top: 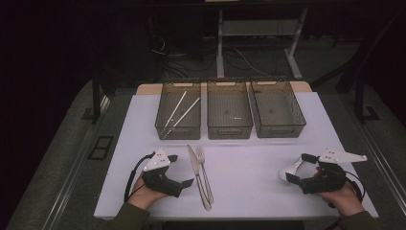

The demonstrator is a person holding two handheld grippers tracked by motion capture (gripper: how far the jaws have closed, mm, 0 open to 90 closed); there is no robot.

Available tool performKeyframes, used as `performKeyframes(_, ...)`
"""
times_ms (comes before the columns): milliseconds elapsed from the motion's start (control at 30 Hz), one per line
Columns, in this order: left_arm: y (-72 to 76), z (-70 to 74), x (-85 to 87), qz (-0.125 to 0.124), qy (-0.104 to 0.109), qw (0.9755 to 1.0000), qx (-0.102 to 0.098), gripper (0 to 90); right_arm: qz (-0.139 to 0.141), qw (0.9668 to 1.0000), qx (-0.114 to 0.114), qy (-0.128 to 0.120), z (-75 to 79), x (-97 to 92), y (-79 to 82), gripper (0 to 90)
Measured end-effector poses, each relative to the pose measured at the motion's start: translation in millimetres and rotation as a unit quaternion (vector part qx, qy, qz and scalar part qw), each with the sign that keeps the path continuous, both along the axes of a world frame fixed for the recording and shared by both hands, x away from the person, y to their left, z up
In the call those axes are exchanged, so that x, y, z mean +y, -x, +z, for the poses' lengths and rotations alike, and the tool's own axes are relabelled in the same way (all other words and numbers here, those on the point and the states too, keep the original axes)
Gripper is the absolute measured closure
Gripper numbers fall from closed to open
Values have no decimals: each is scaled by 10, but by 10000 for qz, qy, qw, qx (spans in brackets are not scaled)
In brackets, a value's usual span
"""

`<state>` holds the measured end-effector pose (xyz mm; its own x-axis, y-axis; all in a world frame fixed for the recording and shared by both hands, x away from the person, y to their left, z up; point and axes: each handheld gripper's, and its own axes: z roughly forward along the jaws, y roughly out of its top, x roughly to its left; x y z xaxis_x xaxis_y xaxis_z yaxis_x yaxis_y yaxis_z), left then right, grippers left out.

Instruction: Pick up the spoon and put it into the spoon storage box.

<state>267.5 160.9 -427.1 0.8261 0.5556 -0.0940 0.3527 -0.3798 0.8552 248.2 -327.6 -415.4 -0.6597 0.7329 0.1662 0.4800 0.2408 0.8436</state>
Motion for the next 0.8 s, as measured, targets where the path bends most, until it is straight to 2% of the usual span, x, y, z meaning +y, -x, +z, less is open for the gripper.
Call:
performKeyframes(167, -4, -8, -11, -39, -31, 10000, 19, 0, -378, 9991, 3, 174, 16, -121, -89, 15)
performKeyframes(200, -4, -8, -14, -39, -32, 10000, 19, 0, -423, 9989, 20, 182, 17, -148, -108, 65)
performKeyframes(267, -4, -9, -16, -42, -48, 10000, 19, 0, -512, 9986, 73, 142, 18, -191, -156, 80)
performKeyframes(333, -3, -12, -20, -40, -38, 10000, 19, 0, -543, 9982, 132, 194, 10, -222, -202, 201)
performKeyframes(433, 0, -13, -24, -42, -48, 10000, 14, 0, -547, 9978, 294, 215, -16, -250, -288, 288)
performKeyframes(633, -6, -29, -25, -4, -60, 10000, 29, 0, -571, 9968, 395, 389, -76, -269, -438, 503)
performKeyframes(800, -8, -38, -29, -8, -129, 9999, 13, 0, -675, 9942, 488, 677, -114, -253, -572, 694)
